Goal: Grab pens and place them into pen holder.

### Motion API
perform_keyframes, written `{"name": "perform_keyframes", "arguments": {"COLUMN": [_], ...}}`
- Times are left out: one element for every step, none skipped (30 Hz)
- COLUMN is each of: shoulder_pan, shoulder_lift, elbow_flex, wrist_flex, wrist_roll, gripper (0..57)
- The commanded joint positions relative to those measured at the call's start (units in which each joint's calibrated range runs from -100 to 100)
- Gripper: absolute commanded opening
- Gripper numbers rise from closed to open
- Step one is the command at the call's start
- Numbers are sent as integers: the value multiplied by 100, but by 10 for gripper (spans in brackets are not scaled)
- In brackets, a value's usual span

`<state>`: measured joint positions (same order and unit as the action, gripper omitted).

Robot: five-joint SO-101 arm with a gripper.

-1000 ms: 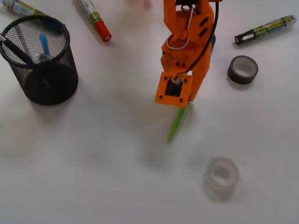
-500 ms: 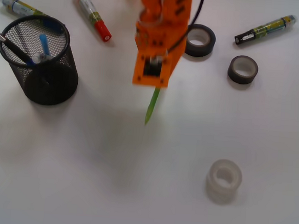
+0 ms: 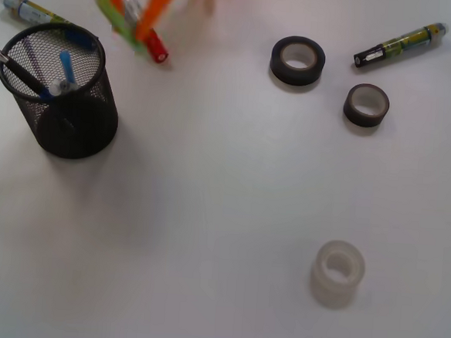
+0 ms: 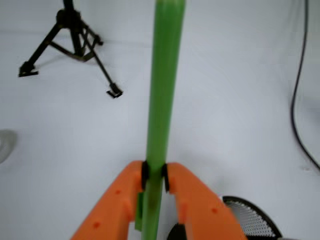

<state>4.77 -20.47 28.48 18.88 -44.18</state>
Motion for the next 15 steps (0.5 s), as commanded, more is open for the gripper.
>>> {"name": "perform_keyframes", "arguments": {"shoulder_pan": [214,274,326,371,416,461,513,558,618,670,723,768,812,857,910], "shoulder_lift": [-380,-388,-388,-388,-388,-388,-397,-397,-422,-439,-439,-439,-431,-414,-397], "elbow_flex": [829,1083,1328,1554,1762,1944,2097,2233,2342,2433,2505,2578,2659,2732,2804], "wrist_flex": [-1966,-2491,-2973,-3419,-3777,-4092,-4329,-4539,-4705,-4854,-5011,-5169,-5335,-5501,-5667], "wrist_roll": [205,230,274,303,327,342,361,405,449,493,518,537,542,542,542], "gripper": [3,3,3,3,3,3,3,3,3,3,3,3,3,3,3]}}
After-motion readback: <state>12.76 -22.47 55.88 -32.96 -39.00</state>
